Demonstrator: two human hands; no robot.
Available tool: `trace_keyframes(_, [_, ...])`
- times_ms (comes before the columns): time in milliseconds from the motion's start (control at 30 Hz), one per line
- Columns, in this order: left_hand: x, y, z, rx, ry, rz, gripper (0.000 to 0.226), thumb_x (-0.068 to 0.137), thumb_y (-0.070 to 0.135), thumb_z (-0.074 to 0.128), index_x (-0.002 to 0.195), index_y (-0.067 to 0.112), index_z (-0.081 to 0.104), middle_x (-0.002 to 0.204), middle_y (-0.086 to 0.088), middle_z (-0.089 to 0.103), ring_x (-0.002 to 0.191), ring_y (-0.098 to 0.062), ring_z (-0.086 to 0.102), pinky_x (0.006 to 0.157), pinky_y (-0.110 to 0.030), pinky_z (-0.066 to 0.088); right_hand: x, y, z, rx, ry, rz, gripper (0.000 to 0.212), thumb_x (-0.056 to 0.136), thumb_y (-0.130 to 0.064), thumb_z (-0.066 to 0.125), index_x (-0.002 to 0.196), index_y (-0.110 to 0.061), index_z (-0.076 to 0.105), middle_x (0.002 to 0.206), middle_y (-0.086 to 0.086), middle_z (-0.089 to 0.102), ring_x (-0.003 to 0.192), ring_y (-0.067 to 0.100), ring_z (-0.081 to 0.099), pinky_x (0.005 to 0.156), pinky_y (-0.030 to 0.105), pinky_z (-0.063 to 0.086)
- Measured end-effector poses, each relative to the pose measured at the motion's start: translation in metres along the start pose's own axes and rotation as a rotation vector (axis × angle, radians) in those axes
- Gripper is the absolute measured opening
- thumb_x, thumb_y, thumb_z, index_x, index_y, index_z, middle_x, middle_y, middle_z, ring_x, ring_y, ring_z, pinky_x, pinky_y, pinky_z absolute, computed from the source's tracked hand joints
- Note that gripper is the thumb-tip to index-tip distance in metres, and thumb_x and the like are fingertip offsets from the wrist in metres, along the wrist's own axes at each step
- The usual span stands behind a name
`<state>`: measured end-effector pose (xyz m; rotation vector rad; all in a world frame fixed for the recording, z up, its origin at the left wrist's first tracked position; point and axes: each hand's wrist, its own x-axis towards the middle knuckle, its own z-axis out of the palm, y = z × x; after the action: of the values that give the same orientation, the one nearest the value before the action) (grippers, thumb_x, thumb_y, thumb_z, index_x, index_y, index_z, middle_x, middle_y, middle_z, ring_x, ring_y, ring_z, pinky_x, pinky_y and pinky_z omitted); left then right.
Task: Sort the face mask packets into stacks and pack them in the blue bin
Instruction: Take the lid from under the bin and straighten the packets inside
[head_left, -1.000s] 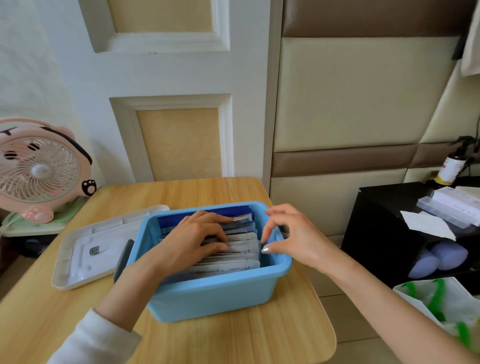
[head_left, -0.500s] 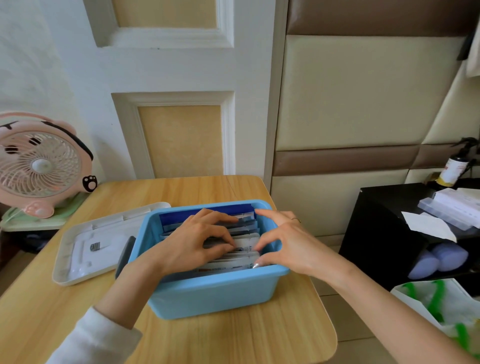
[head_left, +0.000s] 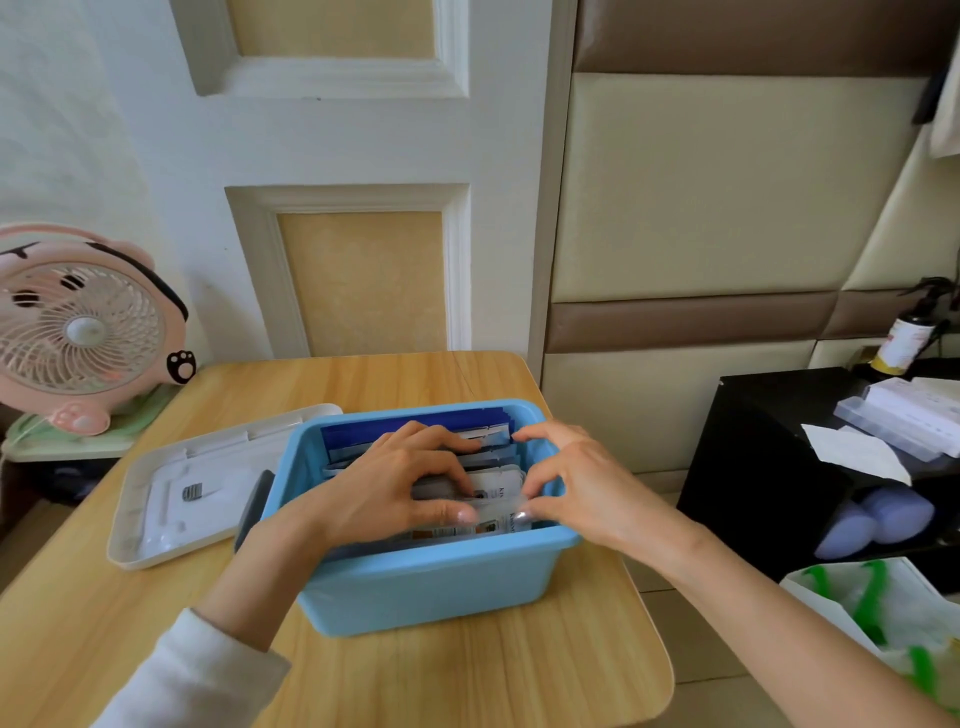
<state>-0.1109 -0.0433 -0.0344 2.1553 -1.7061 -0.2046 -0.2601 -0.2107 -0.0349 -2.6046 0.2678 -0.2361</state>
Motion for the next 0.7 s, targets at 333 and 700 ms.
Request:
trace_keyframes(333, [-0.003,-0.002,0.002,-0.026,0.012,0.030,0.050,0.069,0.067,0.044,0.104,0.036,0.063,0.137,0.030,0.034,0.123,0.009,0.027,0.103,-0.008,0.015,-0.009,-0.009,-0.010,-0.014,0.071,-0.116,0.012,0.069,-0.026,0.080,0.075,-0.034,0.073,0.089,-0.013,0.045,0.094,0.000,0.037,0.085,0.010,0.030])
trace_keyframes(700, [-0.005,-0.003,0.007,-0.012,0.063,0.048,0.046,0.076,0.059,0.039,0.108,0.036,0.062,0.139,0.028,0.035,0.125,0.008,0.027,0.109,-0.021,0.021,0.006,-0.019,-0.002,-0.134,-0.109,-0.215,0.009,0.079,-0.040,0.069,0.085,-0.036,0.075,0.074,-0.012,0.042,0.080,0.002,0.040,0.077,0.013,0.025])
